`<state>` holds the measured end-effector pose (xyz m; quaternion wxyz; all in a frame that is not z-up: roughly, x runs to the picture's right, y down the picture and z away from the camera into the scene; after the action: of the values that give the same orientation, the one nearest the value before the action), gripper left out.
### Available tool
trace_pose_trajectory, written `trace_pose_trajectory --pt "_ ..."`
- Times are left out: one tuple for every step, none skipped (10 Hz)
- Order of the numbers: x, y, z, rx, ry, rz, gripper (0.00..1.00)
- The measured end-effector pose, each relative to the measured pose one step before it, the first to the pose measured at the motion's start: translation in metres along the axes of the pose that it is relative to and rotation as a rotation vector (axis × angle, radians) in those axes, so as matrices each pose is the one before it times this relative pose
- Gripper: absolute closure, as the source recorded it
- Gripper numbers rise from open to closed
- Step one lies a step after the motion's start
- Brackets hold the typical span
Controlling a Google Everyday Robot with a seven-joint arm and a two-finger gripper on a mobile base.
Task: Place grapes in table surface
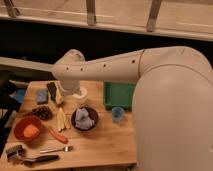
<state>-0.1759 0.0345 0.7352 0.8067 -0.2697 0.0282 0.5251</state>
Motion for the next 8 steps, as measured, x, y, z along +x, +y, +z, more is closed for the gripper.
trace_pose_trajectory --pt "-0.00338 0.01045 0.00351 -0.01067 -0.00141 -0.01186 0.28" --pt "-0.00958 0.01273 0.00678 -0.00716 -0.00752 -0.01044 0.28" --pt "-0.01203 0.01421 0.00815 -0.00549 -0.00695 -0.00767 0.28" --pt "-0.01081 0.01492 0.00773 -0.00815 -0.00389 -0.01075 0.28" --pt "-0.01428 0.02351 0.01176 -0.01379 -0.00176 -0.02051 0.28" --pt "-0.01126 0.02075 0.01097 -0.01056 0.00053 -0.01855 0.28" --pt "-0.00678 0.02201 0.01417 -0.01010 0.00767 -0.02102 0.28" --pt "-0.00174 0.02366 0.01650 -0.01222 0.01463 -0.02227 0.28"
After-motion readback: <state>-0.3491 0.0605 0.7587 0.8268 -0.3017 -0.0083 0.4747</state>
